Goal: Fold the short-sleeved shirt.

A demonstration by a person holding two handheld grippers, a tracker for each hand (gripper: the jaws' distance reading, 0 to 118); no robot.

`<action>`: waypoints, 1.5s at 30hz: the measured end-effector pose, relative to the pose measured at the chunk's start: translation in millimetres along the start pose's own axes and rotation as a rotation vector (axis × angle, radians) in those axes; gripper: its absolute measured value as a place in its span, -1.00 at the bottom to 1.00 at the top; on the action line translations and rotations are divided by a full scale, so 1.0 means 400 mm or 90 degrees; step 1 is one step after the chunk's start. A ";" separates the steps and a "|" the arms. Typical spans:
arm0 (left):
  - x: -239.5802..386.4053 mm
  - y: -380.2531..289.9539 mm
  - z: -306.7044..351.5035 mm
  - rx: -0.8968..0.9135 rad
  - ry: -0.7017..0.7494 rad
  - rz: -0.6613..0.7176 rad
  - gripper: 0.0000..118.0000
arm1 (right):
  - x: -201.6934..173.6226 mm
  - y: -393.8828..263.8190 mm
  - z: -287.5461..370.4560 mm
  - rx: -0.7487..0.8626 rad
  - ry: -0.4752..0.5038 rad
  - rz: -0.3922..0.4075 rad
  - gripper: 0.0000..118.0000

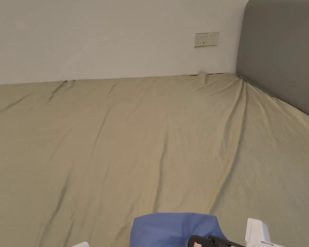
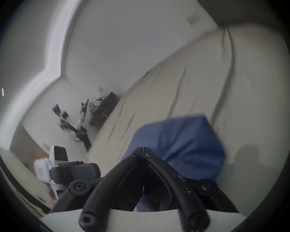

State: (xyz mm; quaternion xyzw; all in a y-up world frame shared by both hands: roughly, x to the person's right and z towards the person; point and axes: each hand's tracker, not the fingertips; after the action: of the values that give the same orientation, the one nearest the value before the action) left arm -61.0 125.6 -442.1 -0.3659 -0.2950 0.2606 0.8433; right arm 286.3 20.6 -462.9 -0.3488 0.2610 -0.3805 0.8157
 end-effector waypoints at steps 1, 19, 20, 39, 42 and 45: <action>-0.013 0.006 -0.007 -0.005 -0.011 0.011 -1.00 | 0.039 -0.014 -0.025 -0.019 -0.047 -0.026 -0.95; -0.190 0.105 -0.218 -0.151 -0.131 0.111 1.00 | 0.120 -0.046 -0.023 -0.004 -0.005 -0.091 -0.95; -0.183 0.102 -0.236 -0.171 -0.130 0.109 1.00 | 0.123 -0.048 -0.024 -0.002 -0.002 -0.095 -0.95; -0.109 0.128 -0.291 -0.232 0.013 -0.024 -0.21 | 0.076 -0.059 0.002 0.042 -0.011 -0.035 -0.97; -0.133 0.161 -0.257 -0.235 0.017 0.004 -0.23 | 0.030 -0.065 0.029 0.080 0.019 0.000 -0.97; -0.158 0.207 -0.200 -0.225 0.072 -0.039 -0.24 | -0.021 -0.070 0.049 0.115 0.081 0.027 -0.97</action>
State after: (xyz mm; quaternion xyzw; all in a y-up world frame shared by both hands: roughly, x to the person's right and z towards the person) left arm -68.0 96.4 -569.9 -0.5135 -0.2992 0.1576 0.7886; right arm 282.8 21.5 -427.8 -0.2432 0.2842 -0.4066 0.8335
